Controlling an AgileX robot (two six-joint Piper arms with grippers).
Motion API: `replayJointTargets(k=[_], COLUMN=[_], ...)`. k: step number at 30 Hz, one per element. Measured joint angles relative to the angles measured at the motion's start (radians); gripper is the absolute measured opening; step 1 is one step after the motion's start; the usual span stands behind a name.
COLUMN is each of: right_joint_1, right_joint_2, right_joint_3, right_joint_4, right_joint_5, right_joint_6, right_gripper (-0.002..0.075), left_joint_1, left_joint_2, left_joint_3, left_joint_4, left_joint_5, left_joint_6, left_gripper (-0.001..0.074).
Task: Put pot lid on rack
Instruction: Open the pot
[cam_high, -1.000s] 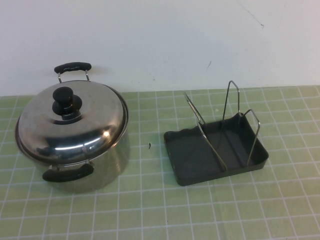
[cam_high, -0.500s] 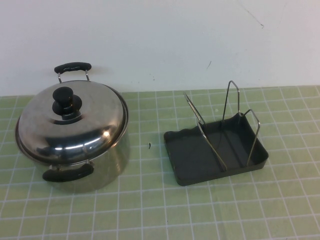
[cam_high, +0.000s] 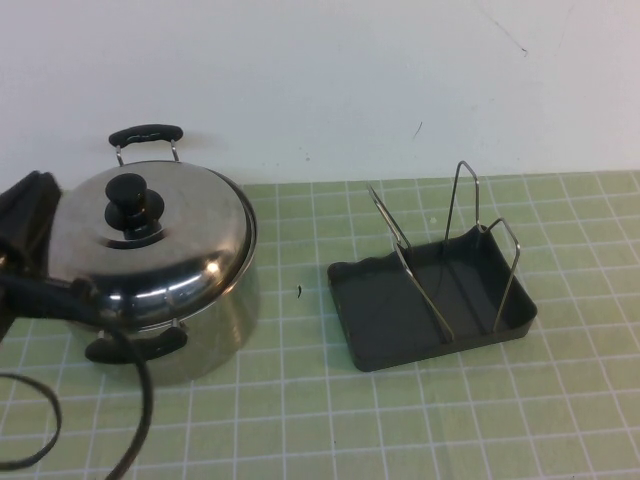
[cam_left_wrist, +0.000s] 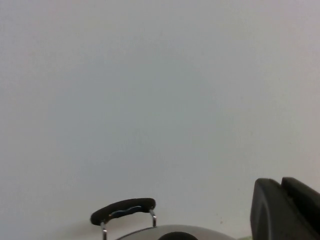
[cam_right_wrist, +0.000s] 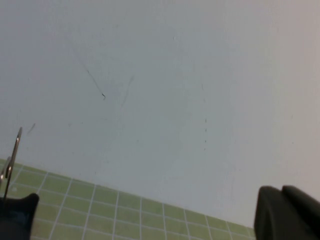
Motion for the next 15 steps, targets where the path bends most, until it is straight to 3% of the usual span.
replayJointTargets(k=[4,11,15], right_joint_1=[0.000,0.000,0.000], right_joint_2=[0.000,0.000,0.000], right_joint_3=[0.000,0.000,0.000], right_joint_4=[0.001,0.002,0.007], right_joint_5=[0.014,0.034,0.035], right_joint_6=[-0.002,-0.002,-0.002], right_gripper=[-0.0001,-0.0001,-0.0001], left_joint_1=[0.000,0.000,0.000], left_joint_2=[0.186,0.410,0.488], left_joint_3=[-0.085,-0.222,-0.281], left_joint_4=[0.085,0.104,0.104], left_joint_5=[-0.066,-0.061,0.003], left_joint_6=[-0.022,-0.047,-0.047], left_gripper=[0.0090,0.0519,0.0592])
